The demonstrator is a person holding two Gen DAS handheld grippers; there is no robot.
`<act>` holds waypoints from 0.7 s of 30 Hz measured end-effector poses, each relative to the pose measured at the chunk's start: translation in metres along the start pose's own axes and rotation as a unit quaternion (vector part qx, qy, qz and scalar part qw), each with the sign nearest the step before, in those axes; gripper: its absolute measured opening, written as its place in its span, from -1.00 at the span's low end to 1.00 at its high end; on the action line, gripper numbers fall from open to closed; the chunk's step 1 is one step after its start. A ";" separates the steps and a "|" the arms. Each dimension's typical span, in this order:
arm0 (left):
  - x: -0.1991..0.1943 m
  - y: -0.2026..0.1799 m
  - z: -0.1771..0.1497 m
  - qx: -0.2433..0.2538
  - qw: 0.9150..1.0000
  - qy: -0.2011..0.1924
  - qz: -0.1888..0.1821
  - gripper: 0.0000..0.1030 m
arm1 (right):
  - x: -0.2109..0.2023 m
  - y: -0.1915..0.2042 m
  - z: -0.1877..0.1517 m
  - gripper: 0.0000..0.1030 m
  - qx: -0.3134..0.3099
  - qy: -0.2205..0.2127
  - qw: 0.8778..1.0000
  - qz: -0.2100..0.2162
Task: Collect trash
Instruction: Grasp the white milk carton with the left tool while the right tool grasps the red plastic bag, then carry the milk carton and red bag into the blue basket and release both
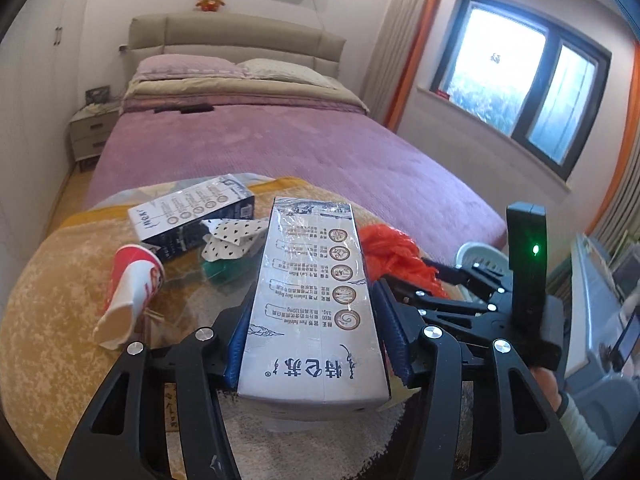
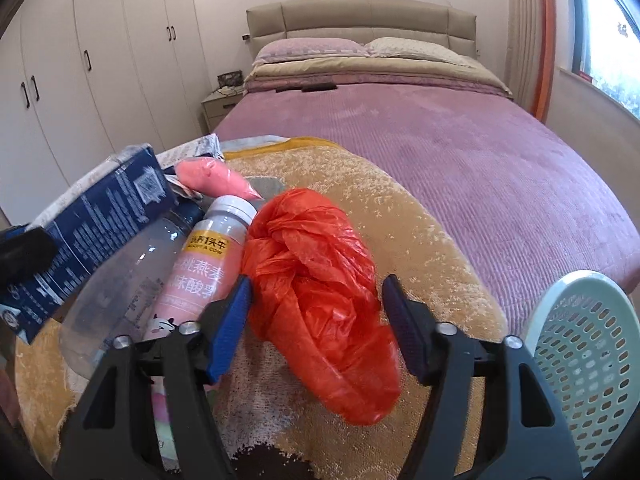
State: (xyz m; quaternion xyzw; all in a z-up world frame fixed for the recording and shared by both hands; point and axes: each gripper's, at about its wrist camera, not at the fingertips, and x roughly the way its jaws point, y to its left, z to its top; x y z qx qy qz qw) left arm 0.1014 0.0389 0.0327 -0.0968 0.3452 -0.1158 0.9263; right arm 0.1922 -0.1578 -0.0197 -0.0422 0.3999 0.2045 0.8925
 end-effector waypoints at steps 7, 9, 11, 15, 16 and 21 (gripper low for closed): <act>-0.016 -0.005 0.006 -0.012 0.999 -0.036 -0.011 0.03 | -0.028 -0.004 -0.004 -0.59 0.010 -0.030 1.000 -0.001; -0.022 -0.011 0.006 -0.010 0.999 -0.047 -0.016 0.03 | -0.043 -0.006 -0.005 -0.59 0.010 -0.044 0.999 -0.011; -0.029 -0.019 0.009 -0.010 0.998 -0.060 -0.023 0.03 | -0.058 -0.009 -0.004 -0.59 0.010 -0.060 0.998 -0.021; -0.036 -0.034 0.015 -0.005 0.996 -0.074 -0.042 0.03 | -0.095 -0.021 -0.005 -0.59 0.019 -0.092 0.995 -0.042; -0.036 -0.041 0.017 0.000 0.996 -0.077 -0.045 0.03 | -0.102 -0.026 -0.006 -0.59 0.023 -0.097 0.994 -0.047; -0.032 -0.077 0.025 0.020 0.994 -0.084 -0.067 0.03 | -0.147 -0.055 -0.011 -0.59 0.049 -0.129 0.986 -0.088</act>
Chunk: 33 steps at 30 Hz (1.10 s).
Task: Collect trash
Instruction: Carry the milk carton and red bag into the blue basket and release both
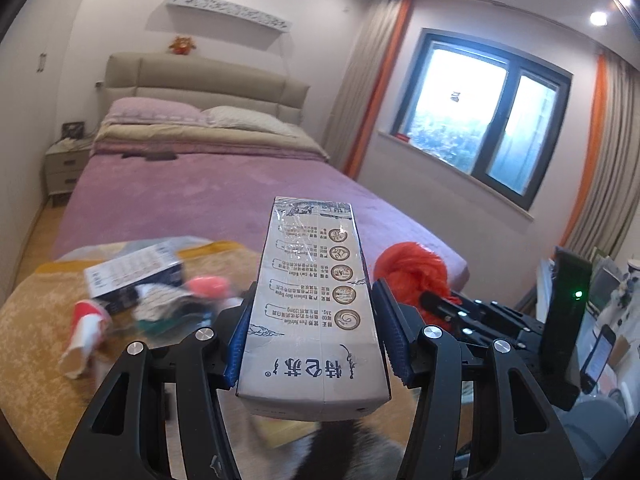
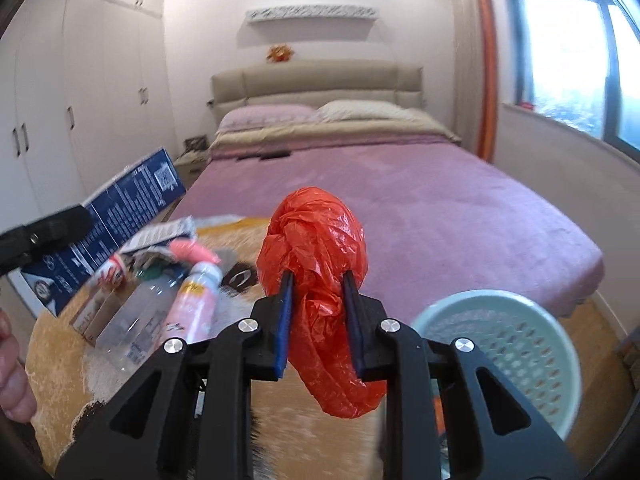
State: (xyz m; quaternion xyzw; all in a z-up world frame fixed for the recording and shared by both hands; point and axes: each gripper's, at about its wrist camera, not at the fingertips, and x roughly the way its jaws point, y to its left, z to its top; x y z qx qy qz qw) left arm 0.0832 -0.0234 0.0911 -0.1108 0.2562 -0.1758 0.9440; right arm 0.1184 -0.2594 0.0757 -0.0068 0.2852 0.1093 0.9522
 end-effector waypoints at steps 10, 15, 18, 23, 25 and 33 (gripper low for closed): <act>0.052 -0.091 0.009 0.046 0.997 0.011 -0.059 0.03 | -0.037 -0.088 0.007 -0.59 0.053 -0.009 0.995 -0.080; 0.095 -0.131 0.001 0.067 0.995 0.033 -0.070 0.03 | -0.032 -0.129 -0.002 -0.59 0.085 0.008 0.991 -0.099; 0.118 -0.143 -0.006 0.068 0.993 0.051 -0.078 0.03 | -0.023 -0.150 -0.009 -0.59 0.101 0.023 0.988 -0.115; 0.159 -0.157 -0.022 0.067 0.991 0.084 -0.085 0.03 | 0.000 -0.181 -0.024 -0.59 0.129 0.055 0.981 -0.135; 0.174 -0.159 -0.029 0.065 0.989 0.099 -0.084 0.03 | 0.010 -0.190 -0.031 -0.59 0.140 0.069 0.978 -0.139; 0.212 -0.159 -0.057 0.054 0.985 0.143 -0.077 0.04 | 0.037 -0.210 -0.059 -0.56 0.168 0.112 0.968 -0.147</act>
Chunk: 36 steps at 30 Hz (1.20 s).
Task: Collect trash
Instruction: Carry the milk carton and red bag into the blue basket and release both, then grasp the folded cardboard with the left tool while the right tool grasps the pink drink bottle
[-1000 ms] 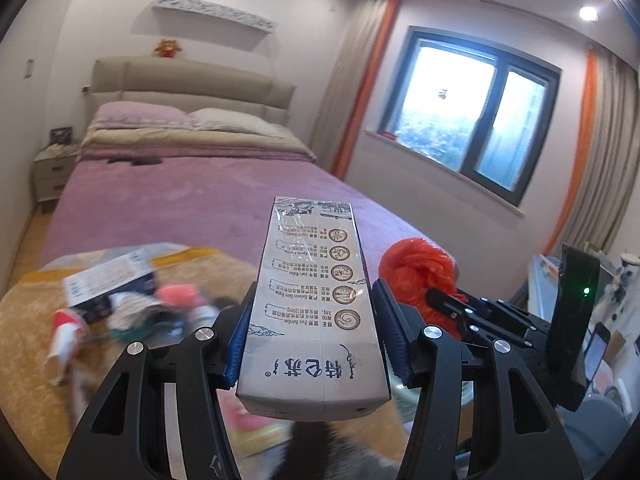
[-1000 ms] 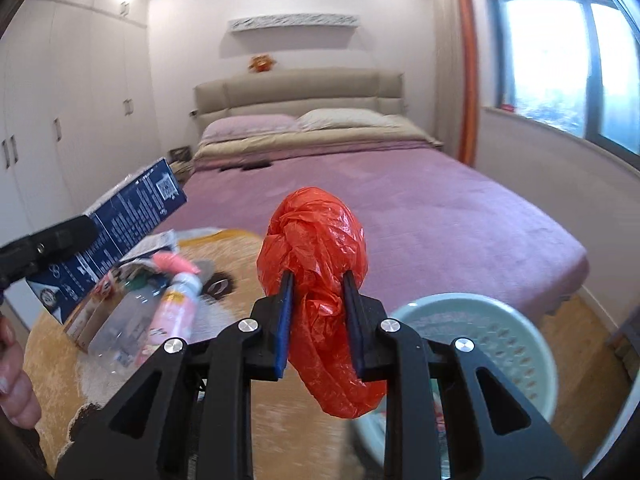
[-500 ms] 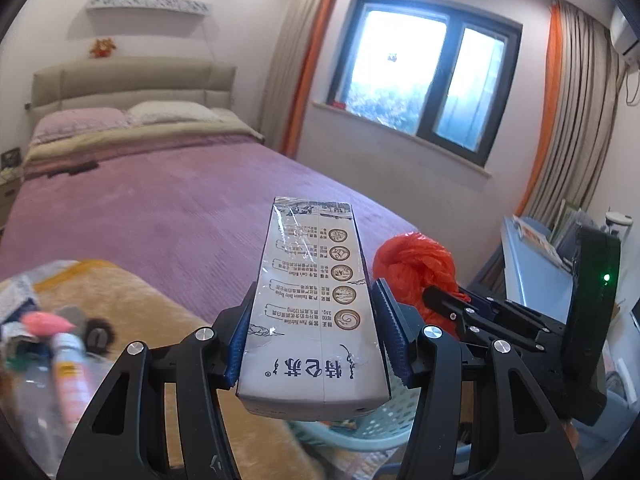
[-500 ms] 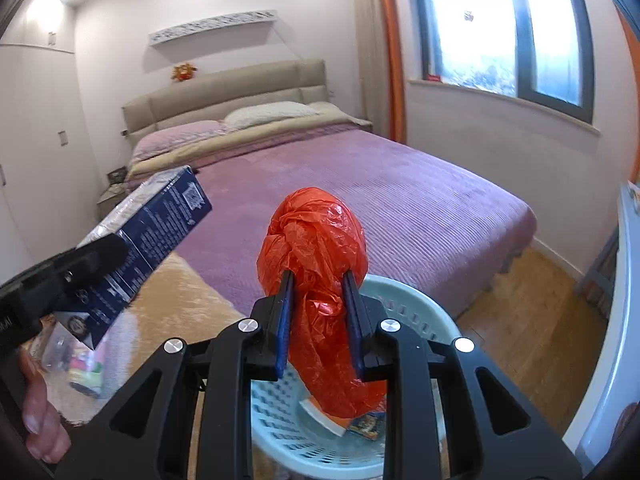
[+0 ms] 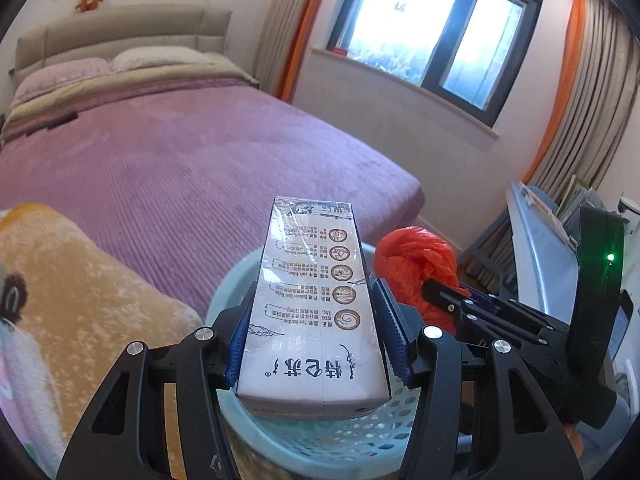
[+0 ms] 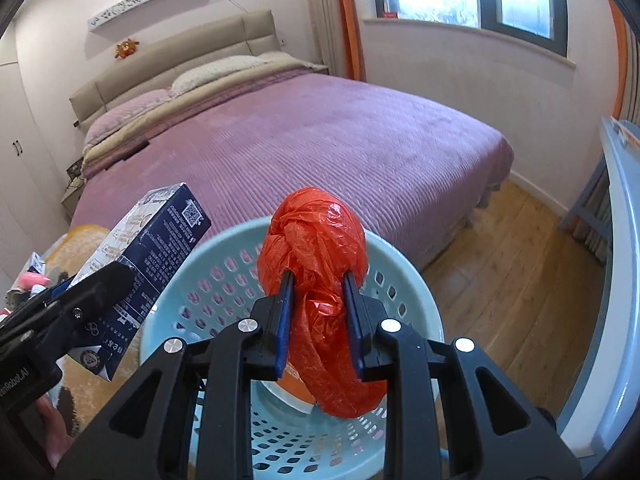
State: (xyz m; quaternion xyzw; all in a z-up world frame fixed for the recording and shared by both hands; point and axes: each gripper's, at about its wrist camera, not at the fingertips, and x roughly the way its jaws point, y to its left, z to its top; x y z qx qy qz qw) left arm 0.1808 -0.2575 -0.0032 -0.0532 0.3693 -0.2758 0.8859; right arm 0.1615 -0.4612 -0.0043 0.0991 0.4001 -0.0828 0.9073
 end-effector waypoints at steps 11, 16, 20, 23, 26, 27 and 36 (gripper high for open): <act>-0.020 0.002 -0.002 -0.004 1.000 -0.014 -0.013 0.46 | -0.011 -0.002 -0.001 0.15 0.010 -0.007 1.000 0.002; -0.055 -0.001 0.004 0.000 0.999 -0.048 -0.020 0.46 | -0.039 0.019 0.001 0.15 -0.009 -0.031 0.999 0.019; -0.093 0.004 0.006 -0.002 0.997 -0.079 -0.016 0.46 | -0.065 0.039 0.003 0.15 -0.024 -0.051 0.998 0.043; -0.125 0.015 0.006 -0.008 0.995 -0.104 -0.006 0.46 | -0.086 0.063 0.004 0.15 -0.043 -0.069 0.995 0.060; -0.158 0.030 0.005 -0.016 0.992 -0.126 0.017 0.46 | -0.103 0.090 0.002 0.15 -0.062 -0.081 0.991 0.085; -0.168 0.036 0.004 -0.021 0.991 -0.132 0.023 0.46 | -0.109 0.101 0.001 0.15 -0.068 -0.084 0.990 0.096; -0.259 0.119 -0.021 -0.080 0.975 -0.162 0.130 0.46 | -0.132 0.201 -0.024 0.15 -0.136 -0.096 0.971 0.171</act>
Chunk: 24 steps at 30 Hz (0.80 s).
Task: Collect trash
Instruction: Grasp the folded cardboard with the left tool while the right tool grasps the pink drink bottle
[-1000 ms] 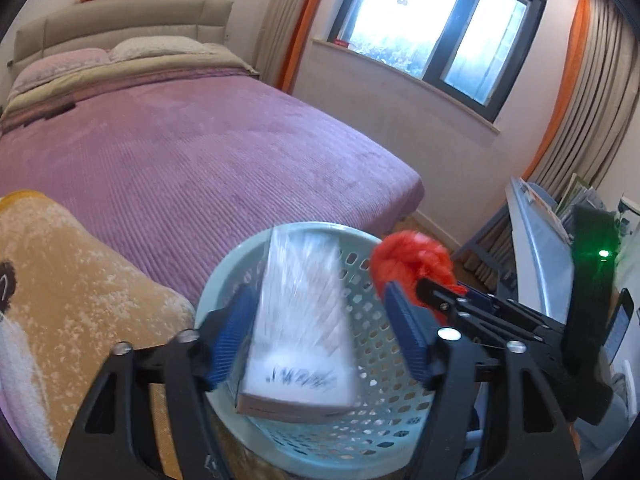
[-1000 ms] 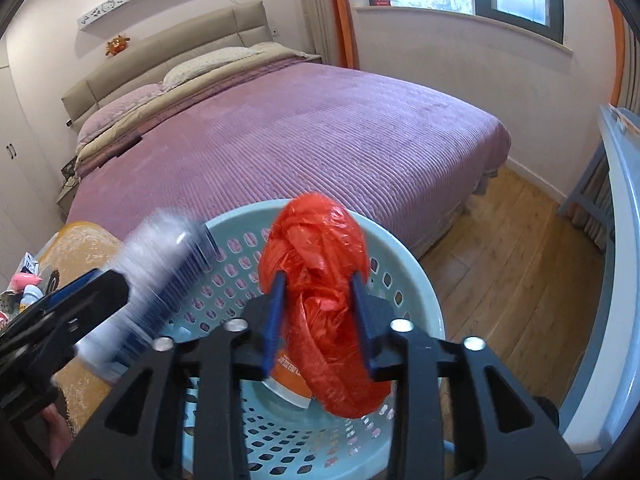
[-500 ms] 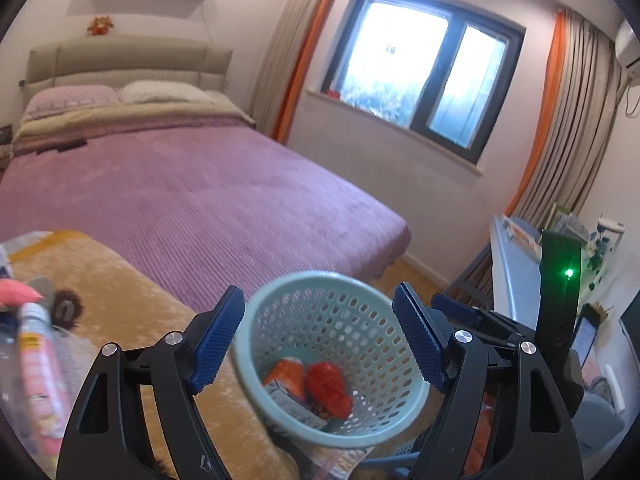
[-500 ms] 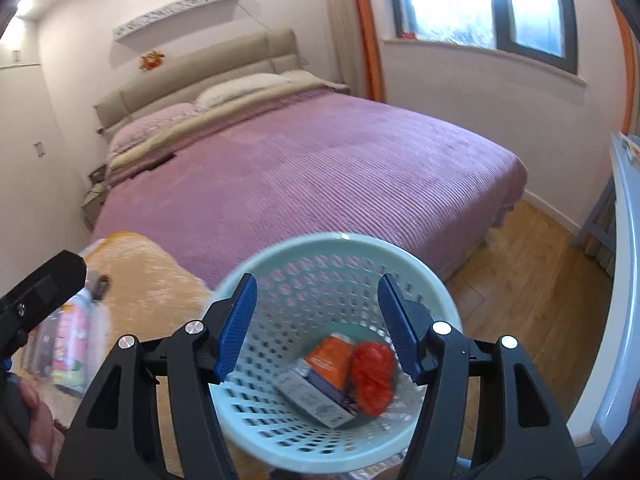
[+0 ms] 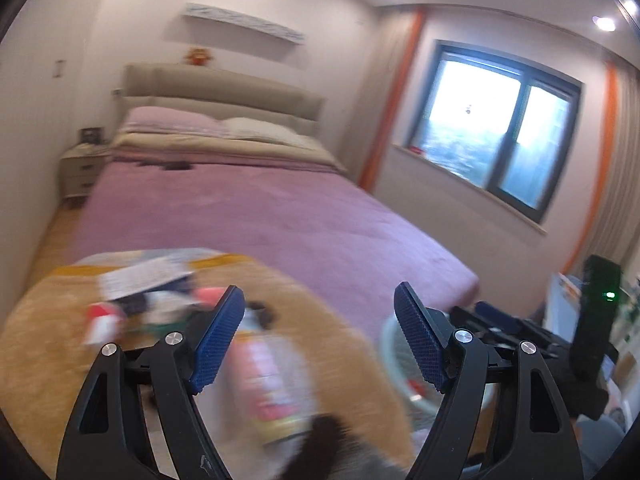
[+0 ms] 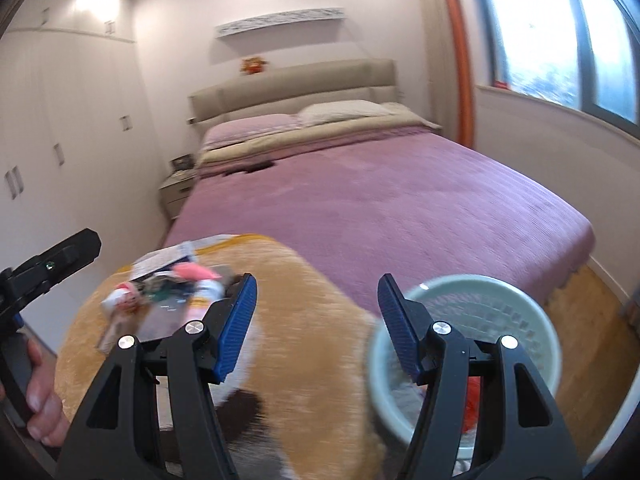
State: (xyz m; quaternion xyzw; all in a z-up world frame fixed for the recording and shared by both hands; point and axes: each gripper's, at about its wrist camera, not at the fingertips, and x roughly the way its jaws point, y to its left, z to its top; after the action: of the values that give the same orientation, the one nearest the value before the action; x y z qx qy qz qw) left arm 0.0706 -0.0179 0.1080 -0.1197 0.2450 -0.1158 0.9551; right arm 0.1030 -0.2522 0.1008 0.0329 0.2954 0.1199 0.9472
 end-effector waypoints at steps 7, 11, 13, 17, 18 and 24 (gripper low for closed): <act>-0.034 0.087 -0.018 -0.042 0.995 0.012 0.086 0.46 | 0.035 0.073 -0.017 0.15 -0.041 0.018 0.998 0.052; -0.035 0.119 -0.037 -0.062 0.993 0.037 0.091 0.46 | 0.062 0.099 -0.035 0.15 -0.051 0.039 0.996 0.057; -0.031 0.129 -0.047 -0.066 0.992 0.052 0.092 0.46 | 0.076 0.107 -0.045 0.15 -0.056 0.050 0.996 0.047; -0.017 0.139 -0.070 -0.071 0.989 0.088 0.098 0.43 | 0.103 0.111 -0.063 0.15 -0.043 0.086 0.994 0.046; -0.015 0.141 -0.074 -0.073 0.988 0.091 0.099 0.43 | 0.106 0.111 -0.066 0.15 -0.041 0.090 0.994 0.045; 0.002 0.152 -0.084 -0.080 0.984 0.109 0.115 0.21 | 0.121 0.112 -0.079 0.15 -0.043 0.110 0.992 0.044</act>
State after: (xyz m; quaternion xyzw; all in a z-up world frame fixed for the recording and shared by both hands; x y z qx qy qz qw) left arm 0.0549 0.1108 -0.0080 -0.1535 0.3680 0.0021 0.9171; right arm 0.1312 -0.1147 -0.0165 -0.0081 0.3906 0.1768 0.9034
